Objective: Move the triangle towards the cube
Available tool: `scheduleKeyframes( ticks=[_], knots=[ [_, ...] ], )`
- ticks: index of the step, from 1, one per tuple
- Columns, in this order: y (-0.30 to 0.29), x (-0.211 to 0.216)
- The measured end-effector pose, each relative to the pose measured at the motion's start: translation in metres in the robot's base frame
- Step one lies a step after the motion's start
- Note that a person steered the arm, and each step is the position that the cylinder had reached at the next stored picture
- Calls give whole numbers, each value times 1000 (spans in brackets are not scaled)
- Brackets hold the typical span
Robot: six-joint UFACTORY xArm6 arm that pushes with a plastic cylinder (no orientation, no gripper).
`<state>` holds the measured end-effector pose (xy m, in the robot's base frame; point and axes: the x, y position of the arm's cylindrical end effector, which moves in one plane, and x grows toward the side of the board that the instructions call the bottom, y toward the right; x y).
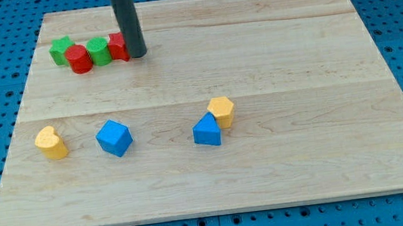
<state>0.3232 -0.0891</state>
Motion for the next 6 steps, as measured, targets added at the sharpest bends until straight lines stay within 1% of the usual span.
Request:
scheduleKeyframes(
  ticks=[1,2,3,4,5,6],
  knots=[
    [63,3],
    [145,74],
    [137,118],
    [160,133],
    [145,171],
    [80,178]
  ],
)
